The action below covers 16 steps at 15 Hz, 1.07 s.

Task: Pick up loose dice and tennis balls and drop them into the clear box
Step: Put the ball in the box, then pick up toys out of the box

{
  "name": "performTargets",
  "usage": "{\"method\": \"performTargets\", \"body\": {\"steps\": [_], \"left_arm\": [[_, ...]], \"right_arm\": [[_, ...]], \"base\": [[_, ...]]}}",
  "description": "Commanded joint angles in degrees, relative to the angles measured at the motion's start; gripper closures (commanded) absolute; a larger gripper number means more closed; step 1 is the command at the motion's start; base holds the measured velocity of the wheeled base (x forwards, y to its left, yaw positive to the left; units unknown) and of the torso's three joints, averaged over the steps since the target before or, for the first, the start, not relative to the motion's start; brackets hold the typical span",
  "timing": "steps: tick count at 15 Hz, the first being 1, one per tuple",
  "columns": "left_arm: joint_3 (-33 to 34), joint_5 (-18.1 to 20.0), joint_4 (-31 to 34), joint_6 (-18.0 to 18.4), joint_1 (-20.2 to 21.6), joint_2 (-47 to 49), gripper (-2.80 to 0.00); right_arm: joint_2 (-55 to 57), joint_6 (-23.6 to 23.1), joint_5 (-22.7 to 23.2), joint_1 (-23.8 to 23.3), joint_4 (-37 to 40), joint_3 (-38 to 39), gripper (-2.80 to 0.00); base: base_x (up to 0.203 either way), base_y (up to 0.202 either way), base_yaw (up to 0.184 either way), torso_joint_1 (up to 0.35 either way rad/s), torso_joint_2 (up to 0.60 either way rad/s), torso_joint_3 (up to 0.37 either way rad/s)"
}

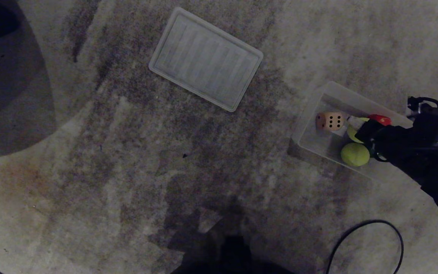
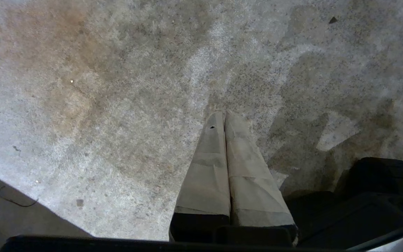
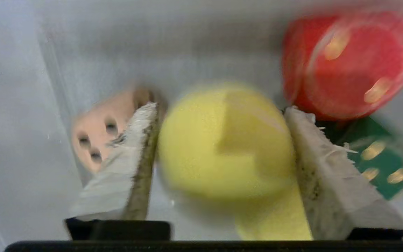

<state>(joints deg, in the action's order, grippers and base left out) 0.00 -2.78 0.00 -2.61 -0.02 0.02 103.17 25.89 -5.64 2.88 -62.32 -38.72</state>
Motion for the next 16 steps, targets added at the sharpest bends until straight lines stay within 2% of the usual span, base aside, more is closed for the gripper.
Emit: {"method": "performTargets", "body": {"steps": [1, 4, 7, 8, 11, 13, 16], "left_arm": [[0.09, -0.03, 0.0, -0.03, 0.02, 0.0, 0.0], [0.09, -0.03, 0.0, -0.03, 0.02, 0.01, 0.0], [0.09, -0.03, 0.0, -0.03, 0.02, 0.01, 0.0], [0.09, -0.03, 0.0, -0.03, 0.02, 0.06, 0.0], [0.09, -0.03, 0.0, -0.03, 0.02, 0.06, 0.0], [0.09, -0.03, 0.0, -0.03, 0.02, -0.02, 0.0], [0.09, -0.03, 0.0, -0.03, 0.02, -0.02, 0.0]], "right_arm": [[-1.01, -0.03, 0.02, 0.64, -0.19, 1.13, -2.8], [-5.98, -0.78, 2.57, 0.67, 0.39, 4.38, -2.8], [-13.55, -3.86, 3.83, 0.52, 1.02, 10.63, -2.8], [-17.21, -4.13, 4.01, 0.37, 1.53, 12.79, 0.0], [-30.58, -5.8, 4.45, -0.72, 8.75, 19.23, 0.0], [-41.09, -8.99, 4.41, -0.99, 19.57, 22.75, 0.0], [-59.44, -12.6, 4.29, -1.19, 40.02, 25.63, 0.0]], "base": [[0.0, 0.0, 0.0, 0.0, 0.0, 0.0], [0.0, 0.0, 0.0, 0.0, 0.0, 0.0], [0.0, 0.0, 0.0, 0.0, 0.0, 0.0], [0.0, 0.0, 0.0, 0.0, 0.0, 0.0], [0.0, 0.0, 0.0, 0.0, 0.0, 0.0], [0.0, 0.0, 0.0, 0.0, 0.0, 0.0], [0.0, 0.0, 0.0, 0.0, 0.0, 0.0]]}}
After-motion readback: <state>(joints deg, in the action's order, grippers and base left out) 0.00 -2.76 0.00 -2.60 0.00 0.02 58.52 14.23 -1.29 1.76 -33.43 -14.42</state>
